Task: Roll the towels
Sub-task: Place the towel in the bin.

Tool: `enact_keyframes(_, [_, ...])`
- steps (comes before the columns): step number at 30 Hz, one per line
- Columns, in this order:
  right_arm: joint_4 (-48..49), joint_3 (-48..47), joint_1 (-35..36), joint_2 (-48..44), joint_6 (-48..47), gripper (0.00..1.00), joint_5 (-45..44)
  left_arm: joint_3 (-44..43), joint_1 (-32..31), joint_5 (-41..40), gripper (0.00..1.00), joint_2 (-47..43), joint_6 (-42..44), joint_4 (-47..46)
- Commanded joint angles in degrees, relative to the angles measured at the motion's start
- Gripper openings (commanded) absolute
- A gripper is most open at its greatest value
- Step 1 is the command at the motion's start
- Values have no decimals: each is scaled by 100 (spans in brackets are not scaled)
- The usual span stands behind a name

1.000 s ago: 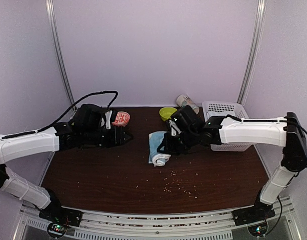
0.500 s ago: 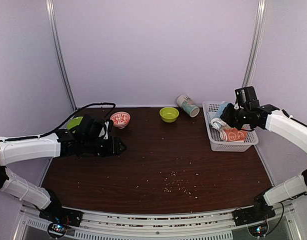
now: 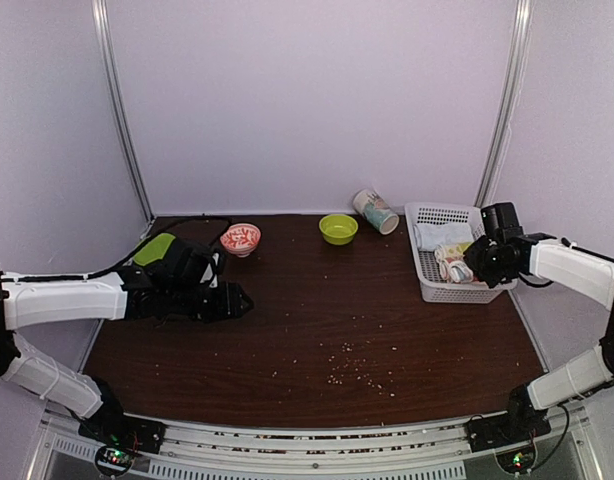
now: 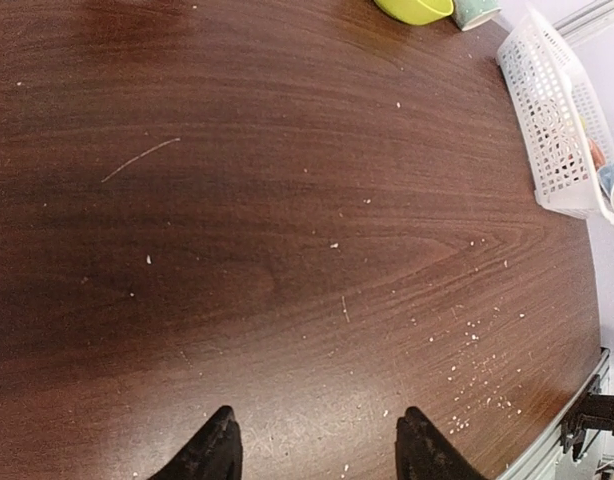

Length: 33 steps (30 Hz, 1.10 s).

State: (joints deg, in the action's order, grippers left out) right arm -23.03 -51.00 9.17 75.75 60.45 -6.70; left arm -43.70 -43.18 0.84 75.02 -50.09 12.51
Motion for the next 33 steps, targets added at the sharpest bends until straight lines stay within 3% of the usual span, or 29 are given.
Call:
enact_keyframes(1, [158,177,-148,-107,318,0,-275,48,28,45,54,66,-92,-340])
enact_keyframes(16, [-16,86,-256,837,1109,0,-435,-6,27,240,53,376,-221,-482])
enact_keyframes(31, [-410,-512,-320,1512,1081,0,-200,-195,29,305,53,615,-224,-508])
enact_keyframes(33, [-429,-480,-319,1564,1071,11,-130,-236,24,349,52,689,-239,-538])
